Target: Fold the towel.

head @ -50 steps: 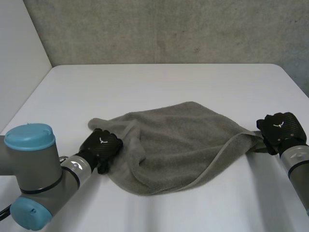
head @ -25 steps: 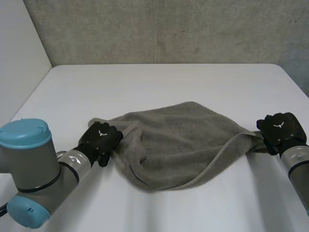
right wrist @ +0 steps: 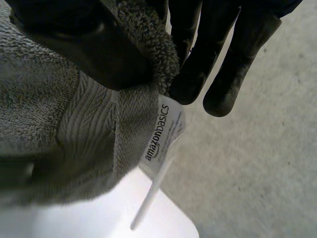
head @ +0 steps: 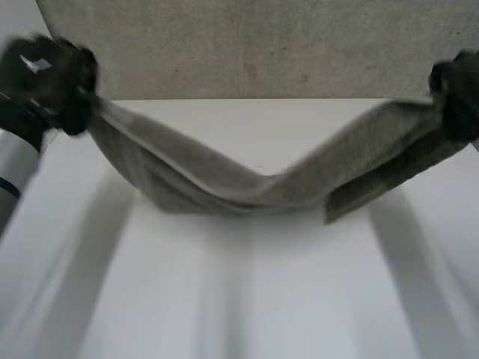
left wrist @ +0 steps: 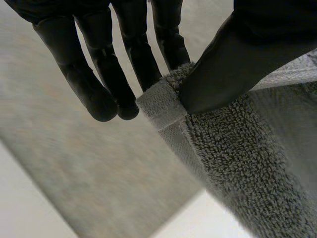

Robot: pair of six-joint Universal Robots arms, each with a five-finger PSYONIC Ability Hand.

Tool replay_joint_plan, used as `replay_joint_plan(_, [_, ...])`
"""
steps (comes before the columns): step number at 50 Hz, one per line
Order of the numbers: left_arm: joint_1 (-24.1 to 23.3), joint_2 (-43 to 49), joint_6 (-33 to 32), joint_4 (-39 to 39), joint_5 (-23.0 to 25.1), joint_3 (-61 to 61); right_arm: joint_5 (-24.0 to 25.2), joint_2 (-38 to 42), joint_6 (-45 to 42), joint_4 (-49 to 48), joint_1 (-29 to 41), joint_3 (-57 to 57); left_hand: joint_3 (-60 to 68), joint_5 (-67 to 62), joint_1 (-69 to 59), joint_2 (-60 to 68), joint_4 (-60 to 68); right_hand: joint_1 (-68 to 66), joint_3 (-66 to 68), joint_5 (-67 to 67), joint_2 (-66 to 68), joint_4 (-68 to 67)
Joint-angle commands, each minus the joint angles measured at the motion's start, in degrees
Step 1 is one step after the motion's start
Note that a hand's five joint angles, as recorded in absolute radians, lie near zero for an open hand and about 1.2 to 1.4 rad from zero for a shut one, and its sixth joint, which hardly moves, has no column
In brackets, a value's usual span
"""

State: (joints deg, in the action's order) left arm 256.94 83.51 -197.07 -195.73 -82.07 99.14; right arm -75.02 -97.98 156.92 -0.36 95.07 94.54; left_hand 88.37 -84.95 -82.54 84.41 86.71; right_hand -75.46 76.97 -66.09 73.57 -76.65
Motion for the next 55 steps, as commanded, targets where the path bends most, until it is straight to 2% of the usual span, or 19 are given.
replay_joint_plan(1, [2.08, -0.72, 3.63, 5.79, 0.07, -2.55, 4.08, 6.63, 0.16, 19.84, -0.58, -16.47, -8.37, 14.95, 2.54, -4.41, -6.71, -4.54, 3.03, -3.91, 6.43, -3.35])
replay_joint_plan(5, [1.55, 4.03, 3.45, 7.65, 0.16, -2.38, 4.18, 11.67, -3.72, 24.97, -0.06, -20.27, -8.37, 14.95, 2.54, -4.41, -6.71, -4.54, 3.03, -3.91, 6.43, -3.35])
replay_joint_plan(7, [1.03, 9.63, 3.36, 8.78, 0.07, -3.07, 3.21, 15.87, -7.92, 27.25, 0.64, -22.89, -8.37, 14.95, 2.54, -4.41, -6.71, -4.54, 3.03, -3.91, 6.43, -3.35])
replay_joint_plan(13, [0.23, 19.24, 3.36, 10.46, -0.63, -7.3, 2.42, 24.68, -12.69, 28.66, 2.93, -26.95, -8.37, 14.95, 2.54, -4.41, -6.71, -4.54, 3.03, -3.91, 6.43, -3.35])
replay_joint_plan(15, [-0.56, 25.88, 3.19, 13.52, -1.16, -13.42, 0.76, 29.58, -13.65, 28.49, 5.2, -31.58, -8.37, 14.95, 2.54, -4.41, -6.71, -4.54, 3.03, -3.91, 6.43, -3.35])
replay_joint_plan(19, [-0.82, 31.72, 1.96, 17.05, -3.27, -22.68, -1.89, 34.79, -13.57, 25.94, 7.06, -38.46, -8.37, 14.95, 2.54, -4.41, -6.71, -4.54, 3.03, -3.91, 6.43, -3.35])
replay_joint_plan(21, [-1.26, 33.74, 1.34, 18.28, -4.76, -28.39, -2.59, 36.72, -13.3, 21.81, 7.85, -42.68, -8.37, 14.95, 2.54, -4.41, -6.71, -4.54, 3.03, -3.91, 6.43, -3.35])
replay_joint_plan(23, [-3.1, 35.4, 1.78, 18.81, -6.86, -40.02, -3.21, 37.34, -12.87, 6.51, 8.82, -46.89, -8.37, 14.95, 2.54, -4.41, -6.71, -4.54, 3.03, -3.91, 6.43, -3.35])
replay_joint_plan(24, [-3.11, 35.41, 1.78, 18.81, -6.87, -40.08, -3.21, 37.34, -12.86, 6.43, 8.82, -46.9, -8.37, 14.95, 2.54, -4.41, -6.71, -4.54, 3.03, -3.91, 6.43, -3.35])
replay_joint_plan(26, [-3.9, 35.15, 2.65, 15.58, -7.4, -48.74, -4.34, 35.24, -11.29, -13.51, 9.17, -44.81, -8.37, 14.95, 2.54, -4.41, -6.71, -4.54, 3.03, -3.91, 6.43, -3.35])
replay_joint_plan(27, [-3.9, 35.14, 2.66, 15.56, -7.4, -48.78, -4.35, 35.23, -11.28, -13.61, 9.17, -44.79, -8.37, 14.95, 2.54, -4.41, -6.71, -4.54, 3.03, -3.91, 6.43, -3.35])
replay_joint_plan(28, [-4.07, 34.88, 3.62, 12.42, -7.49, -51.04, -5.31, 32.97, -9.8, -21.01, 9.26, -42.96, -8.37, 14.95, 2.54, -4.41, -6.71, -4.54, 3.03, -3.91, 6.43, -3.35])
replay_joint_plan(30, [-4.07, 34.1, 5.11, 9.17, -7.49, -51.42, -6.71, 30.16, -8.83, -24.13, 9.0, -41.2, -8.37, 14.95, 2.54, -4.41, -6.71, -4.54, 3.03, -3.91, 6.43, -3.35])
replay_joint_plan(34, [-3.72, 29.88, 11.86, 4.93, -7.4, -49.15, -7.25, 28.28, -6.45, -21.28, 8.91, -38.82, -8.37, 14.95, 2.54, -4.41, -6.71, -4.54, 3.03, -3.91, 6.43, -3.35])
replay_joint_plan(37, [-3.63, 29.43, 13.38, 4.92, -7.05, -46.41, -7.07, 28.55, -6.36, -18.71, 8.91, -37.85, -8.37, 14.95, 2.54, -4.41, -6.71, -4.54, 3.03, -3.91, 6.43, -3.35])
replay_joint_plan(39, [-3.63, 28.9, 14.52, 4.31, -6.96, -39.15, -6.2, 29.07, -6.8, -12.24, 9.0, -35.14, -8.37, 14.95, 2.54, -4.41, -6.71, -4.54, 3.03, -3.91, 6.43, -3.35])
replay_joint_plan(45, [-3.11, 29.08, 13.91, 2.64, -6.78, -24.56, -4.09, 31.97, -7.59, -0.81, 9.08, -27.94, -8.37, 14.95, 2.54, -4.41, -6.71, -4.54, 3.03, -3.91, 6.43, -3.35])
replay_joint_plan(51, [-2.93, 29.43, 11.54, 0.09, -6.78, -14.24, -3.65, 33.47, -9.79, 4.14, 9.35, -20.8, -8.37, 14.95, 2.54, -4.41, -6.71, -4.54, 3.03, -3.91, 6.43, -3.35])
replay_joint_plan(55, [-3.11, 28.99, 5.32, -2.72, -6.61, -5.13, -3.56, 33.74, -10.84, 4.76, 9.53, -13.79, -8.37, 14.95, 2.54, -4.41, -6.71, -4.54, 3.03, -3.91, 6.43, -3.35])
